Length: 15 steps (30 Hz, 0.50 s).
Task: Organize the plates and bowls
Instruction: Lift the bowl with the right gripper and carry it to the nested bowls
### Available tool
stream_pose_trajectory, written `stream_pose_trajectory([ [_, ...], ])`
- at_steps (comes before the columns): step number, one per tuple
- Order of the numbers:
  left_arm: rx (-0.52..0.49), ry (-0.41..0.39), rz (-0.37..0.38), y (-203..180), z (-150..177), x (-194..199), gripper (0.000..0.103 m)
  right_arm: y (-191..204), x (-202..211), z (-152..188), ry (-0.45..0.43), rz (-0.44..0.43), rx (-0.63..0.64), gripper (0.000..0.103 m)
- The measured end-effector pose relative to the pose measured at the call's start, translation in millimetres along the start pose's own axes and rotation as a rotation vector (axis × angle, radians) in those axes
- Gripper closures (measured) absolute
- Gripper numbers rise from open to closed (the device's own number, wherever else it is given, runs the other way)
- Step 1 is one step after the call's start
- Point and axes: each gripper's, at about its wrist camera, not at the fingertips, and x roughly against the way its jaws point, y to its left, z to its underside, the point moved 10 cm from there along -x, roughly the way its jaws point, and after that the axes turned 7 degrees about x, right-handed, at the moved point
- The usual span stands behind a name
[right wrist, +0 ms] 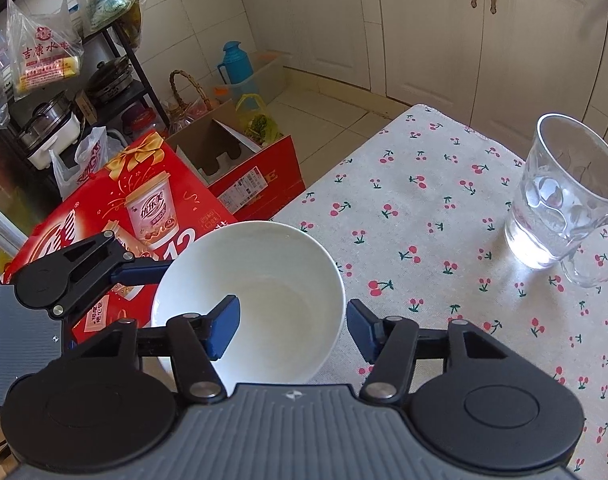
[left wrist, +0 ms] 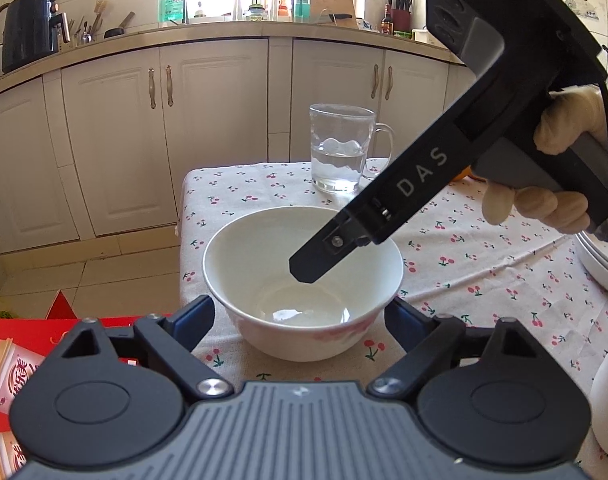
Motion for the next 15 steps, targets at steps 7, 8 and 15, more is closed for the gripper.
stream_pose_trajectory([
  [7,-0.017,-0.003,-0.001,-1.4,-0.2,2.3,0.015,1.8,0.3,1.6,-0.002,-0.014,-0.001,0.043],
  [8,-0.02,-0.001,-0.002,-1.6,-0.2,2.5,0.015,1.8,0.4,1.6,-0.002,-0.014,0.0,0.043],
  [15,-0.04,0.017,-0.009,-8.0,1.8,7.9,0.015,7.0,6.9,5.3,-0.007,-0.022,-0.001,0.043],
])
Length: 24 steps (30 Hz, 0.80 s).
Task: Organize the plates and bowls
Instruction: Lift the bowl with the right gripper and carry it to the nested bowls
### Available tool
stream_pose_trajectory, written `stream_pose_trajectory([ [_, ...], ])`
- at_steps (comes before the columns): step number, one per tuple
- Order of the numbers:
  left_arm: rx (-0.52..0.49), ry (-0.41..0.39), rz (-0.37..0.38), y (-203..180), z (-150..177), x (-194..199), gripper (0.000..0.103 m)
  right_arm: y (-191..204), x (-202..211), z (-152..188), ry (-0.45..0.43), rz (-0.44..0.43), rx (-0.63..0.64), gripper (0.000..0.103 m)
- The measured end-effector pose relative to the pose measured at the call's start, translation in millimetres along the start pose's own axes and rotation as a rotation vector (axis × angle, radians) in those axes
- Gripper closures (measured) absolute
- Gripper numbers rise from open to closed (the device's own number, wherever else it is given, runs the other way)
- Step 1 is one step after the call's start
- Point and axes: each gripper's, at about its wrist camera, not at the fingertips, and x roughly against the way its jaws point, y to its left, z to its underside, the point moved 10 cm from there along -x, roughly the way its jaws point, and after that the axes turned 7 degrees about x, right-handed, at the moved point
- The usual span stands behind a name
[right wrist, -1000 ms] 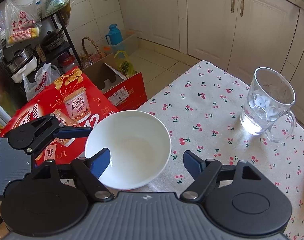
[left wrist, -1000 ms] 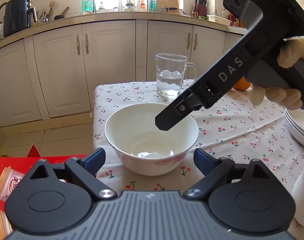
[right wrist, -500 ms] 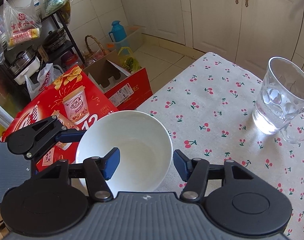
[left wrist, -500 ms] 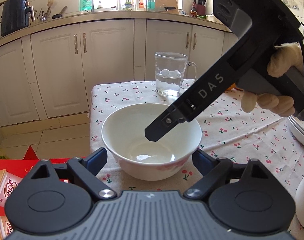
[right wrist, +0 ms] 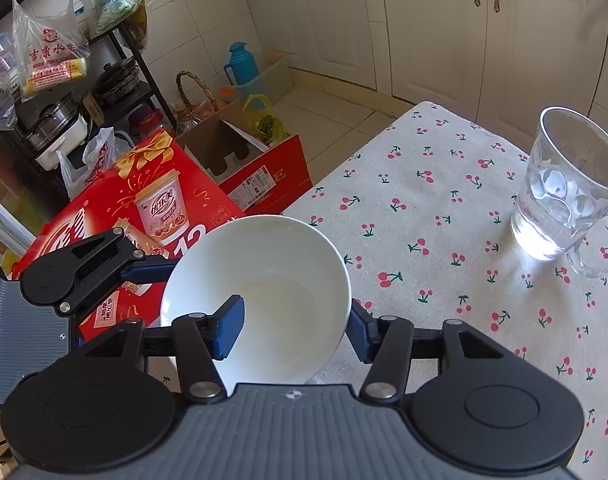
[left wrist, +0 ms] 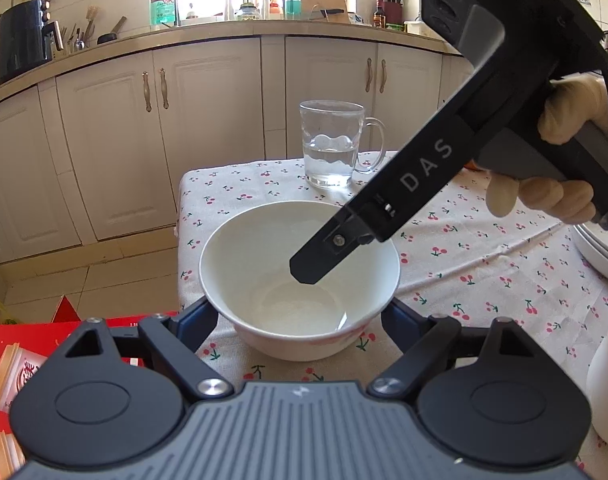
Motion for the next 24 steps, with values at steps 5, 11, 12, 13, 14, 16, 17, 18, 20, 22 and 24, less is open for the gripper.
stream_pose_trajectory([
  [5,-0.02,0.009,-0.001,-10,-1,12,0.015,9,12,7,-0.009,-0.003,0.002,0.043],
  [11,-0.049,0.024,-0.005,-32,2,36,0.015,25,37,21,-0.021,-0.013,0.012,0.042],
  [12,-0.052,0.026,-0.004,-35,3,40,0.015,28,41,25,-0.022,-0.013,0.015,0.042],
  [13,-0.053,0.027,-0.001,-39,4,45,0.015,31,46,29,-0.024,-0.015,0.018,0.042],
  [14,-0.053,0.028,0.003,-43,5,50,0.015,34,50,32,-0.027,-0.016,0.018,0.042],
  [16,-0.053,0.032,0.007,-50,7,60,0.015,41,60,40,-0.033,-0.02,0.01,0.042],
  [17,-0.054,0.035,0.007,-54,9,65,0.015,44,65,44,-0.038,-0.022,0.009,0.042],
  [18,-0.057,0.039,0.005,-58,10,69,0.015,47,70,47,-0.042,-0.023,0.01,0.042],
  [20,-0.06,0.043,0.003,-66,12,78,0.015,54,79,55,-0.048,-0.021,0.018,0.042],
  [22,-0.057,0.047,0.008,-74,15,87,0.015,61,88,64,-0.054,-0.021,0.018,0.042],
  [24,-0.05,0.049,0.015,-81,17,96,0.015,67,97,71,-0.061,-0.027,0.011,0.042],
])
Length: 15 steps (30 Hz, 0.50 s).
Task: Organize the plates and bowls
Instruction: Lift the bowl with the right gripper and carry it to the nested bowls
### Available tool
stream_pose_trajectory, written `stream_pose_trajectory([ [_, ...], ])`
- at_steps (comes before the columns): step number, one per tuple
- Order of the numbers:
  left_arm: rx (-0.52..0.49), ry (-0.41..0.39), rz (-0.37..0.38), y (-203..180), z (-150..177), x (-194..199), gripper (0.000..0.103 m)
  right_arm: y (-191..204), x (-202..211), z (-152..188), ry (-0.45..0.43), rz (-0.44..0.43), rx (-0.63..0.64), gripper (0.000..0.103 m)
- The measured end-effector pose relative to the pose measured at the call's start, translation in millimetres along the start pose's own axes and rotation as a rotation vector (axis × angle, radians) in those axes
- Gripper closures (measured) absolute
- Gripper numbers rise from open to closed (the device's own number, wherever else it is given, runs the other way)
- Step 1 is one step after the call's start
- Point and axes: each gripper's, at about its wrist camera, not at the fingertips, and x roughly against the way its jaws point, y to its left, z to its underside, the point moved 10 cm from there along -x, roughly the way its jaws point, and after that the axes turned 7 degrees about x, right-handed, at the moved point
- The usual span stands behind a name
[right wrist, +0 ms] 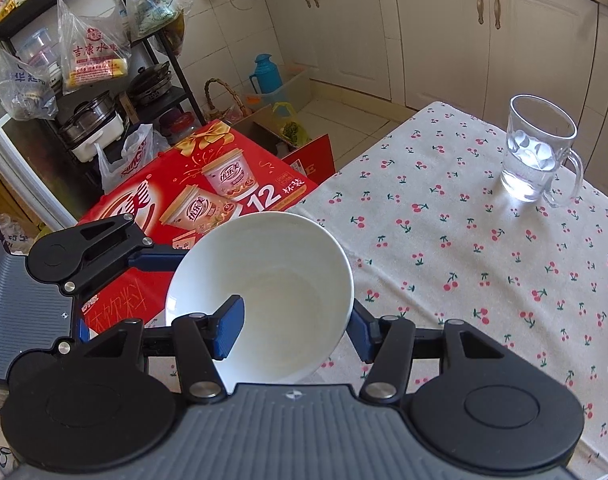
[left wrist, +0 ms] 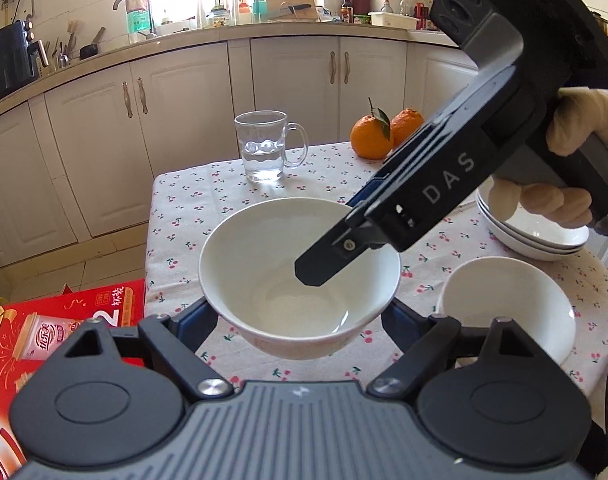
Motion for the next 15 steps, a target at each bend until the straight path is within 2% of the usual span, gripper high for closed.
stream_pose_trajectory([
  [15,-0.012,-0.021,0.051,-60,8,54,0.015,40,70,46,-0.064,0.024,0.02,0.042],
])
